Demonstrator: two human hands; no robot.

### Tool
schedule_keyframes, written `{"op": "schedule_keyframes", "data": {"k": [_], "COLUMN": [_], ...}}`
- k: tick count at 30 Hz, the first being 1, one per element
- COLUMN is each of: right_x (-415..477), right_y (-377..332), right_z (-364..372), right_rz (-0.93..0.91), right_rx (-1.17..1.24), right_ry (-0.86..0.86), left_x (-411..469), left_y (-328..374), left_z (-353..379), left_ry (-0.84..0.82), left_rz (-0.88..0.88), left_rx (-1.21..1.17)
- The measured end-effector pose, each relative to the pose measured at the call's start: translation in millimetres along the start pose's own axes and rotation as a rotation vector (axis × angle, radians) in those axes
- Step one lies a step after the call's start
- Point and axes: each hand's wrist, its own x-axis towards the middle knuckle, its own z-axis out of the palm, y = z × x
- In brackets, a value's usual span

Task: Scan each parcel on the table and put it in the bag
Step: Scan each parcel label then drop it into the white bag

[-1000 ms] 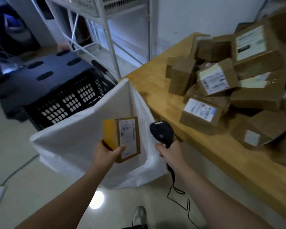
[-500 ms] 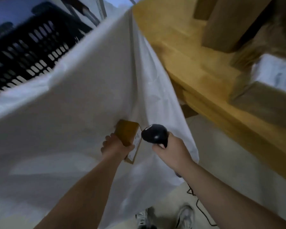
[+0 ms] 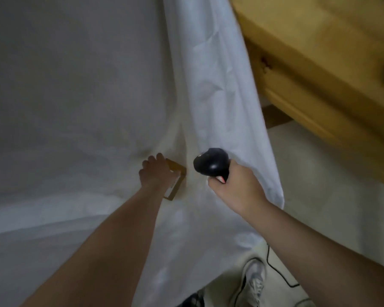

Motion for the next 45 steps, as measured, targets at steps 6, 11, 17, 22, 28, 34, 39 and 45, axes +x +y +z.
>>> {"op": "schedule_keyframes", "data": {"k": [6, 11, 17, 22, 28, 34, 39, 45], "right_x": [-43, -96, -166, -204, -216, -216, -210, -211], "right_y": [-28, -52, -55, -43, -7, 23, 35, 24], "right_z": [-51, -106, -159, -211, -272, -318, -328, -323], "right_rz": [-0.009, 0.057, 0.050, 0.024, 0.068, 0.120, 0.083, 0.051], "right_rx": [-0.027, 0.083, 0.310, 0.394, 0.466, 0.474, 0.544, 0.798], "right_ry": [0.117, 0.215, 0.375, 0.543, 0.629, 0.673, 0.631, 0.576], "left_x": [-65, -148, -230, -268, -275, -258, -249, -253], "left_y": [26, 38, 65, 122, 207, 277, 285, 275], "left_z": [-72, -133, -194, -227, -244, -260, -264, -259], "left_ry": [0.029, 0.087, 0.151, 0.217, 0.216, 0.241, 0.208, 0.225], "left_rz": [0.070, 0.200, 0.400, 0.660, 0.866, 0.932, 0.789, 0.725], "left_rx": [-0.148, -0.185, -0.348, -0.314, -0.163, 0.476, 0.611, 0.652]}}
